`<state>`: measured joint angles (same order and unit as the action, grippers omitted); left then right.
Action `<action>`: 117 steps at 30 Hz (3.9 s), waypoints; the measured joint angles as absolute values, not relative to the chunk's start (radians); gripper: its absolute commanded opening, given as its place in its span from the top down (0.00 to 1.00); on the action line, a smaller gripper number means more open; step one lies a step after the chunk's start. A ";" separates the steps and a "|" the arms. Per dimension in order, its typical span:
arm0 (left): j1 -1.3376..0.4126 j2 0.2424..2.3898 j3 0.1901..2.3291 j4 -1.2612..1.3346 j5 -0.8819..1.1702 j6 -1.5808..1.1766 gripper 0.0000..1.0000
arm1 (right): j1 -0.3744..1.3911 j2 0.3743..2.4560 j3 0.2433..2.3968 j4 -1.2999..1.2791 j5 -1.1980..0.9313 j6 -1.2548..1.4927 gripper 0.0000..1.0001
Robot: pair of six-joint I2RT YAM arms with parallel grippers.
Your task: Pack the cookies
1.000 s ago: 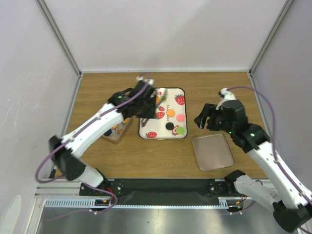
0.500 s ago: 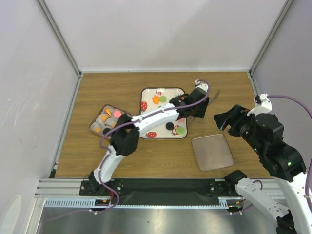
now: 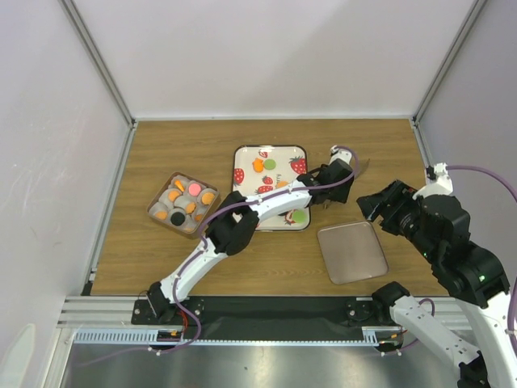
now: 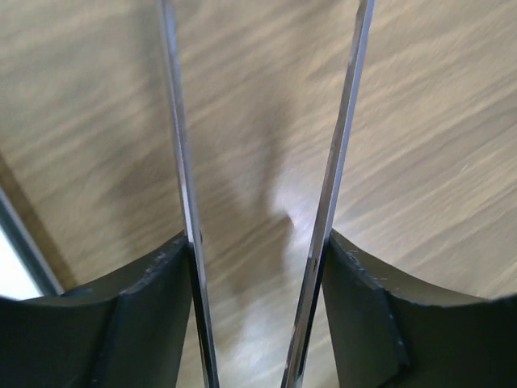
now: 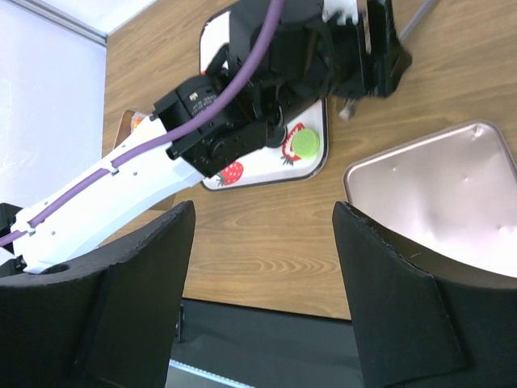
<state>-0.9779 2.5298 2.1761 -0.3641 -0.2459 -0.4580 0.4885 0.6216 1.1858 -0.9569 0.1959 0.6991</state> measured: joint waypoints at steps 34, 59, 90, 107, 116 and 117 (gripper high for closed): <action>-0.977 2.228 2.109 -0.356 -0.288 -0.506 0.45 | 0.488 0.657 1.243 -0.971 0.266 0.688 0.23; -1.089 1.755 1.303 -0.542 -0.274 -0.863 0.47 | 0.350 0.873 1.049 -0.810 0.279 0.584 0.24; -1.097 1.474 1.047 -0.350 -0.022 -0.701 0.45 | -0.117 1.256 0.685 -0.532 0.109 0.591 0.43; -1.097 1.538 1.027 -0.293 0.004 -0.706 0.46 | -0.118 1.365 0.685 -0.431 0.099 0.539 0.46; -1.097 1.552 1.026 -0.292 0.007 -0.706 0.46 | -0.121 1.379 0.692 -0.420 0.096 0.522 0.50; -1.097 1.554 1.026 -0.292 0.007 -0.706 0.46 | -0.123 1.379 0.693 -0.420 0.096 0.521 0.51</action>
